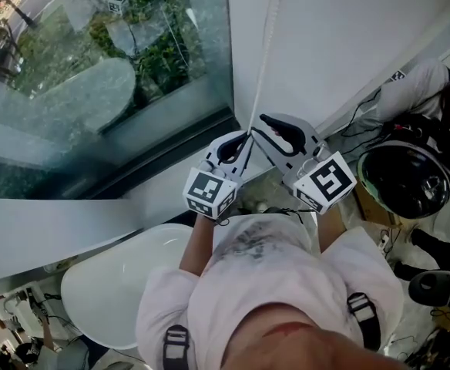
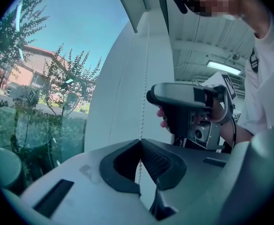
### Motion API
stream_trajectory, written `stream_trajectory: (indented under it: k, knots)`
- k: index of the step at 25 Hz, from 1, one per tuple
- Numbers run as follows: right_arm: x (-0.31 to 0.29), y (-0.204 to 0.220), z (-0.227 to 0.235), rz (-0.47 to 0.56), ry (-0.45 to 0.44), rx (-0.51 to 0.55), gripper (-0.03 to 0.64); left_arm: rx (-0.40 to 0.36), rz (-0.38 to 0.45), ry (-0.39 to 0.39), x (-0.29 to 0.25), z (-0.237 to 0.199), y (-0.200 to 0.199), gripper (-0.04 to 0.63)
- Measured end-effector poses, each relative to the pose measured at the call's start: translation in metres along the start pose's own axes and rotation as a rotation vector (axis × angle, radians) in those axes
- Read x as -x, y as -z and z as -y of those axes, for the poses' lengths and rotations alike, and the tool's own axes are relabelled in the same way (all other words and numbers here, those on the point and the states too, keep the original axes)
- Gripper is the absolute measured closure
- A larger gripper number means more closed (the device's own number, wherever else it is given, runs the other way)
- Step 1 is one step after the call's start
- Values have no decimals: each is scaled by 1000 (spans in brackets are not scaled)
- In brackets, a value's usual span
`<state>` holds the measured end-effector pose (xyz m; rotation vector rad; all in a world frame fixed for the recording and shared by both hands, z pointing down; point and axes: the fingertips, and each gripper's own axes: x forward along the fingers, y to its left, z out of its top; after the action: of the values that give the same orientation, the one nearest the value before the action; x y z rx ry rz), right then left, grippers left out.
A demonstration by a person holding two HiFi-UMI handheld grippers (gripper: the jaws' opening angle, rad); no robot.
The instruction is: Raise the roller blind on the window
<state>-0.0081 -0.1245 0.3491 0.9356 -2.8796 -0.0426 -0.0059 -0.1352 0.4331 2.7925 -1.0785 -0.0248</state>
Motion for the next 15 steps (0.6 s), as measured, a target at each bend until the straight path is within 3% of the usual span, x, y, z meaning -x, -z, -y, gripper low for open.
stream_trajectory:
  k: [8,11,15]
  knots:
    - [-15,-41,13,85,8,4,469,-2,1,-4,-3,2,-5,588]
    - [-15,-50,14,107,5,-28,542,-2,5,-3,-3,3,-4,588]
    - [-17,-48,12,119,-17,-106,554,-3,6,-5,-5,1,-1,588]
